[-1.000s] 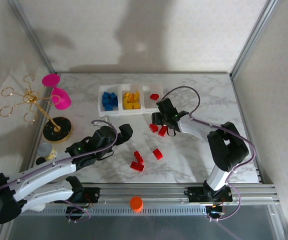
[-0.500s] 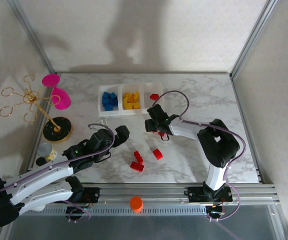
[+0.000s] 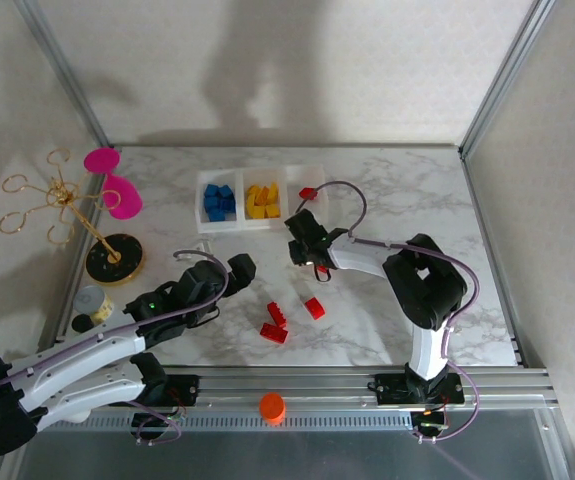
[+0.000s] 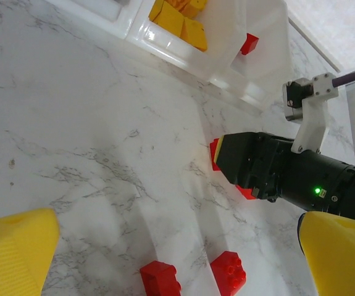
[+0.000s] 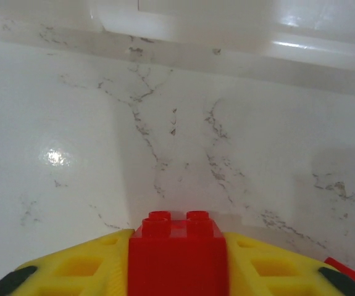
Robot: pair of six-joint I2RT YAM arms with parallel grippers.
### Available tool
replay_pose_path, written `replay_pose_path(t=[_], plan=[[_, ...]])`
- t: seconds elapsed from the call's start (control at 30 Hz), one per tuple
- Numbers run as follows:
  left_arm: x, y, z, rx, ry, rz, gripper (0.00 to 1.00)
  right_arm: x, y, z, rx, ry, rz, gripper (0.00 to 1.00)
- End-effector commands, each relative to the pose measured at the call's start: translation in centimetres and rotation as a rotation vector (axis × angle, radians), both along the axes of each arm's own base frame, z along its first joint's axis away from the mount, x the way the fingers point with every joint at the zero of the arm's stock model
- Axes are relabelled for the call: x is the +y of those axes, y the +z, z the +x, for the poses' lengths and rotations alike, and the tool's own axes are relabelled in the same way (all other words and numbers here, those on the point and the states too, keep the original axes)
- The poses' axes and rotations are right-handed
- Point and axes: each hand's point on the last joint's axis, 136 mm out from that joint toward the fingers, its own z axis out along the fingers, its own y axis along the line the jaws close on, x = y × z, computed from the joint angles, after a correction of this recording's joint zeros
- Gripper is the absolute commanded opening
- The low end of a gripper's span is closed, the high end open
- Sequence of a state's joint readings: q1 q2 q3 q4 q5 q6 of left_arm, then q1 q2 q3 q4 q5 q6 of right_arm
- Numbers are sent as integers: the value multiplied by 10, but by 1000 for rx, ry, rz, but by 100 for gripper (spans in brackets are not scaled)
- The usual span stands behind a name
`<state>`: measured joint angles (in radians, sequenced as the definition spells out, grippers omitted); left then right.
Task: Sort the legos into containers by color
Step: Pick up the lego from the center of the table, then place the lego in the container.
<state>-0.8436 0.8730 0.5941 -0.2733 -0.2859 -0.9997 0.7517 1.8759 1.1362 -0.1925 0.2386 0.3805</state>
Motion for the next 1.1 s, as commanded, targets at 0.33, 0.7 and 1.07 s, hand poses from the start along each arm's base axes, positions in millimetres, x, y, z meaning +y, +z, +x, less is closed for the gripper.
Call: replay_pose_path(t=[0.33,0.7,1.07], plan=[[-3,26,12,-59,11,15,100,12,78,29,-74,-53,123,31],[-17,42,43,-80,-7,64,100,1,88,127,-144,-185,153,31],[-13,39,65,-63,4,62,100,-3,84,180,-189,-209,86,48]])
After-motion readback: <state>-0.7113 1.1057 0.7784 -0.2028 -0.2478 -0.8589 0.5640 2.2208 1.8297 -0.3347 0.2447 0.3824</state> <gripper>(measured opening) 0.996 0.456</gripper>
